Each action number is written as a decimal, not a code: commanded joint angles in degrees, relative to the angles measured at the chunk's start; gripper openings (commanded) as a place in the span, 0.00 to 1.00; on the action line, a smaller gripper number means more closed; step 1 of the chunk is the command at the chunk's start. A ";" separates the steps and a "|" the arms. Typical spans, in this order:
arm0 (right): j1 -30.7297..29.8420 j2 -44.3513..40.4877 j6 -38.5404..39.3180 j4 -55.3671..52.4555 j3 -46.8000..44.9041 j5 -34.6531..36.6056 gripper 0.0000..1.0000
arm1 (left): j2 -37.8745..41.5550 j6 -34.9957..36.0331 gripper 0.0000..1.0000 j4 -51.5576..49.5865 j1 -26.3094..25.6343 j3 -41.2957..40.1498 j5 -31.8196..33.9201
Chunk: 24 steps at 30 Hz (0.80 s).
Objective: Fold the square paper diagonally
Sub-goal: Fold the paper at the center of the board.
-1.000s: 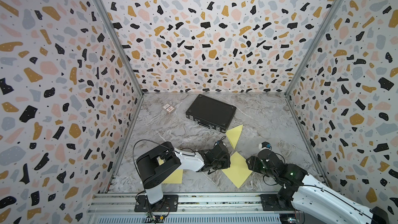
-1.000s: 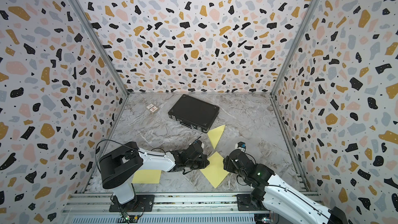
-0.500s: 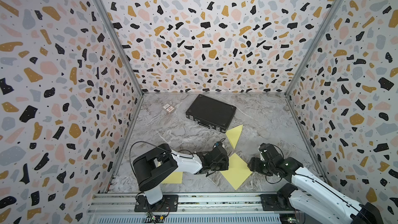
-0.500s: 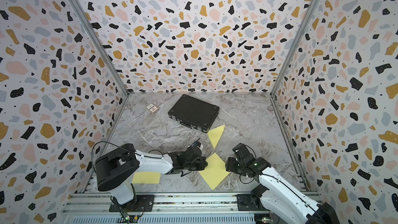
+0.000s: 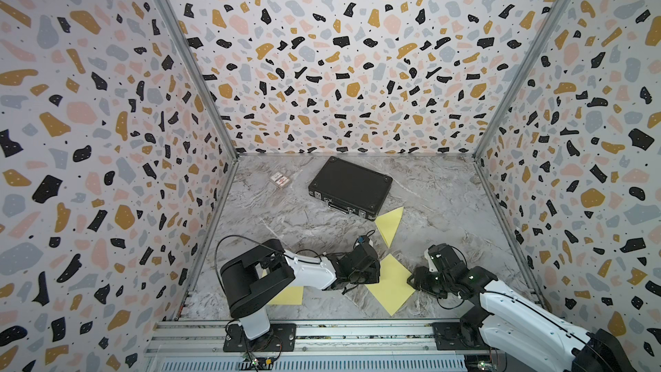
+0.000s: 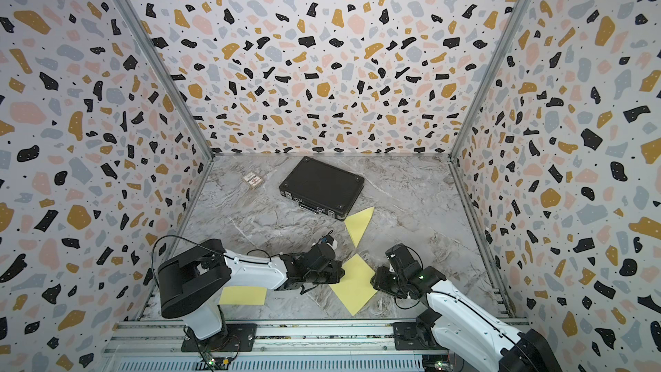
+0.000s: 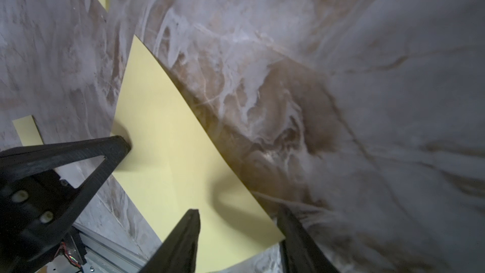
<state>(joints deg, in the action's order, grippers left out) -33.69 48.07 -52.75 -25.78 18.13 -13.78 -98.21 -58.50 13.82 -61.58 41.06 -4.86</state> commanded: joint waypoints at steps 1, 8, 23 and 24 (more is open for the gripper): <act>0.12 -1.67 -0.69 -0.57 -0.49 1.54 0.48 | -2.16 0.76 0.00 -9.45 -0.64 -2.56 0.99; 0.12 -5.39 -3.71 4.48 -2.49 -0.08 0.46 | -2.58 0.53 0.00 -9.78 -1.36 -2.55 1.65; 0.10 -7.43 -2.53 2.11 -1.68 0.36 0.29 | -3.61 0.49 0.00 -10.18 -1.71 -2.32 2.29; 0.12 -7.38 -2.09 1.16 -1.30 0.93 0.29 | -3.65 0.49 0.00 -10.22 -1.75 -2.30 2.31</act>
<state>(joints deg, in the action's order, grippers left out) -33.69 40.47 -55.81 -22.46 15.79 -13.69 -98.21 -58.52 13.72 -62.70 41.08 -2.52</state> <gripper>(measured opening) 0.291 0.048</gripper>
